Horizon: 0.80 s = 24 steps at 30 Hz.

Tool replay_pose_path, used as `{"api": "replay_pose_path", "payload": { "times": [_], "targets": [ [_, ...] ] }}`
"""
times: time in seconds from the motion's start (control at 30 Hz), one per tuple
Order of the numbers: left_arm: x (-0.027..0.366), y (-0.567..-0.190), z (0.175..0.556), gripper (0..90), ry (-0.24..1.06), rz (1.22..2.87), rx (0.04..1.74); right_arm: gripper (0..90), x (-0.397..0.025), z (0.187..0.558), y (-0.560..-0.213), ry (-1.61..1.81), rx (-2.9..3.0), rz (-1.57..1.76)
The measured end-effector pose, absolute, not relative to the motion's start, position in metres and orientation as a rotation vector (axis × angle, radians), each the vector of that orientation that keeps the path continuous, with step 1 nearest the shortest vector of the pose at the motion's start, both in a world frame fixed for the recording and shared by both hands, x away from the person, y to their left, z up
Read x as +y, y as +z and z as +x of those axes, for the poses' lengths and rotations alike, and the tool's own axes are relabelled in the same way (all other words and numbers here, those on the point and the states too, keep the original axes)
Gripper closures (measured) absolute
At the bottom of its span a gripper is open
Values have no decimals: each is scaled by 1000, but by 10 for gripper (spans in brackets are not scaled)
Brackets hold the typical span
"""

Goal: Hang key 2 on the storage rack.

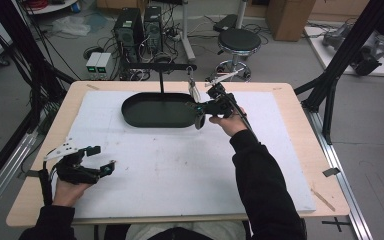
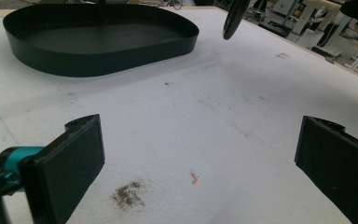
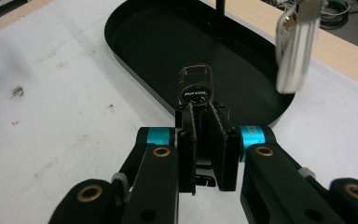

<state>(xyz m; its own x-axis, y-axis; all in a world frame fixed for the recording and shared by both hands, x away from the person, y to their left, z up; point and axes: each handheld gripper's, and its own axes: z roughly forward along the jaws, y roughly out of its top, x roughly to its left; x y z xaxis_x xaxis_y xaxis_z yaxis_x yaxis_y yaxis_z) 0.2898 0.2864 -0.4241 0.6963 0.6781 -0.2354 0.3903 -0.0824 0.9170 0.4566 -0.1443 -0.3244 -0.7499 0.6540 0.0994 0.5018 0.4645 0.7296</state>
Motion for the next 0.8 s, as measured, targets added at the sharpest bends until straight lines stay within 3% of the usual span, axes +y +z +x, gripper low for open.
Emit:
{"api": "replay_pose_path", "payload": {
  "times": [0.8],
  "targets": [
    [286,-424,290,19,299,1701,870,823,-121,467,-292,1184,2500,926]
  ]
}}
